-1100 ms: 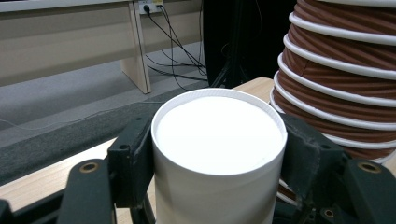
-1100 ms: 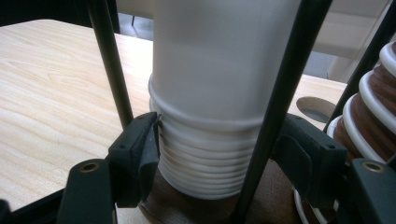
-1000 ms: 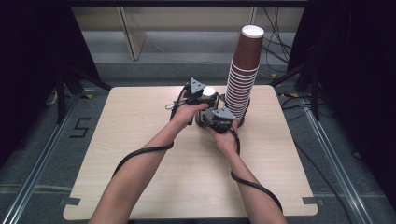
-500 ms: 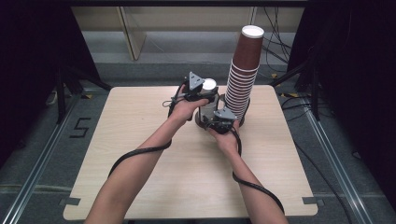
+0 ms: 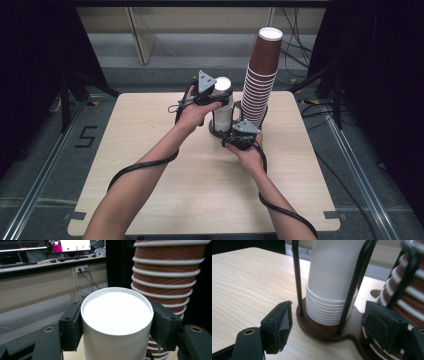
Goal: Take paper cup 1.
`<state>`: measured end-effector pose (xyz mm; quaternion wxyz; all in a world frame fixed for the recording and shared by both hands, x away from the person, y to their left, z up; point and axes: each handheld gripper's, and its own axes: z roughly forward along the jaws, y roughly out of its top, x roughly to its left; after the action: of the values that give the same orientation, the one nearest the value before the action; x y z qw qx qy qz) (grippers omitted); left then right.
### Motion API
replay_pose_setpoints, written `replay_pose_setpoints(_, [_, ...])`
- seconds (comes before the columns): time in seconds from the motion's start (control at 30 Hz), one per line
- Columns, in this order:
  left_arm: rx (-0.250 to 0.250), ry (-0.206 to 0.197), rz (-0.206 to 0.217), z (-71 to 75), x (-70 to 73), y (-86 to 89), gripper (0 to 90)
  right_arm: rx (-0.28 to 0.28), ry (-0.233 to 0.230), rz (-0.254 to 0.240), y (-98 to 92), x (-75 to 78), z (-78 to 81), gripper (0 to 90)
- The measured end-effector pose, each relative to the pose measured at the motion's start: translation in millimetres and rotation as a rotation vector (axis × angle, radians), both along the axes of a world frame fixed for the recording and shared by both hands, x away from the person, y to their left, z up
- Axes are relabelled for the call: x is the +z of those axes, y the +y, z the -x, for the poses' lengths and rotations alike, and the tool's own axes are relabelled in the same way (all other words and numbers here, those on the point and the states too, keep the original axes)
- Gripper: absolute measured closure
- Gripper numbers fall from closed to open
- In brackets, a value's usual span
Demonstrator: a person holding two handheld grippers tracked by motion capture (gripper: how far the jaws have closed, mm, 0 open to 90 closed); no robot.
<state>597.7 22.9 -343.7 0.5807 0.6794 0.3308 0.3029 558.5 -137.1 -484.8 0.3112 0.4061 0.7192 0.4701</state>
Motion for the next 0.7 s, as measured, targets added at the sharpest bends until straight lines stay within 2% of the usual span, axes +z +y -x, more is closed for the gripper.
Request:
replay_pose_setpoints(0.1, [-0.011,-0.004,0.007,6.8,4.4,0.6,33.7,0.004,-0.021,0.003,-5.2,6.4,8.4,23.6])
replay_pose_setpoints(0.13, [-0.013,-0.006,0.001,9.5,5.5,1.1,33.7,0.019,-0.035,0.035,-8.6,8.7,9.7,23.4])
replay_pose_setpoints(0.17, [-0.016,-0.004,-0.004,12.8,6.5,1.8,33.7,0.016,-0.024,0.012,-9.2,9.4,13.2,23.0])
replay_pose_setpoints(0.2, [-0.019,-0.007,-0.011,15.0,7.1,3.0,33.6,0.015,-0.007,0.013,-12.3,11.5,18.0,22.9])
replay_pose_setpoints(0.27, [-0.019,-0.003,-0.015,19.3,7.4,4.6,33.7,0.023,-0.013,0.015,-17.7,13.8,22.2,22.5])
replay_pose_setpoints(0.3, [-0.017,-0.017,-0.035,21.6,7.6,7.0,33.6,0.02,-0.009,0.007,-20.1,15.0,25.6,22.4])
replay_pose_setpoints(0.33, [-0.017,-0.014,-0.042,24.0,7.0,8.3,33.6,0.021,-0.018,0.01,-24.1,16.6,28.6,22.3])
replay_pose_setpoints(0.4, [-0.022,-0.007,-0.05,28.9,5.1,11.2,33.6,0.029,-0.001,0.002,-30.4,19.6,34.9,22.2])
replay_pose_setpoints(0.47, [-0.028,0.002,-0.056,34.4,2.6,14.5,33.6,0.029,-0.021,0.001,-35.1,20.9,39.5,22.1])
replay_pose_setpoints(0.5, [-0.03,0.005,-0.057,36.7,1.4,15.5,33.6,0.028,0.001,-0.009,-37.7,22.5,45.0,22.0])
replay_pose_setpoints(0.57, [-0.043,0.01,-0.064,44.6,-2.3,19.1,33.6,0.034,-0.018,0.002,-42.6,23.4,50.5,21.8])
replay_pose_setpoints(0.7, [-0.064,0.011,-0.065,59.6,-12.4,26.2,33.5,0.047,-0.018,0.006,-50.1,26.1,65.2,21.3])
